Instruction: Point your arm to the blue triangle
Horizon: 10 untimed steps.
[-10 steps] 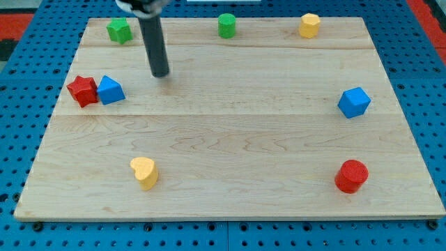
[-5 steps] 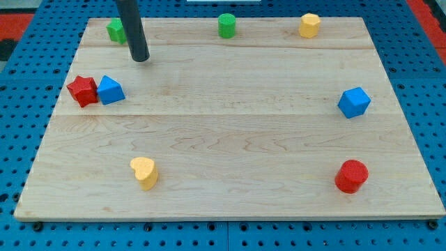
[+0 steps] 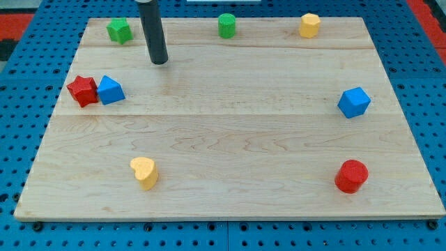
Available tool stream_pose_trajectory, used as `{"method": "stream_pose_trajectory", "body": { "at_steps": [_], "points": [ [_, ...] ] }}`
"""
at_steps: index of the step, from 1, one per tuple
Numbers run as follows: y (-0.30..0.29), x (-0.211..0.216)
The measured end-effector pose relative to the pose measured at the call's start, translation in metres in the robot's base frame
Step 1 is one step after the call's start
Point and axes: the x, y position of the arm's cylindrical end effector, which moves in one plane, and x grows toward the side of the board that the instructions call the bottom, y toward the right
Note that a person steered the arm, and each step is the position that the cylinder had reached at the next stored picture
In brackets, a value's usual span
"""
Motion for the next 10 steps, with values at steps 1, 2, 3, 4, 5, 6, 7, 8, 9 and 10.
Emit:
{"method": "stream_pose_trajectory", "body": {
  "at_steps": [1,2,3,4,5,6,7,8,9,10],
  "points": [
    [0.000,0.000],
    [-0.001,0.000],
    [-0.001,0.000],
    [-0.001,0.001],
    [-0.001,0.001],
    [-0.001,0.002],
    [-0.001,0.002],
    [-0.001,0.005],
    [-0.020,0.037],
    [-0.045,0.077]
  ]
}}
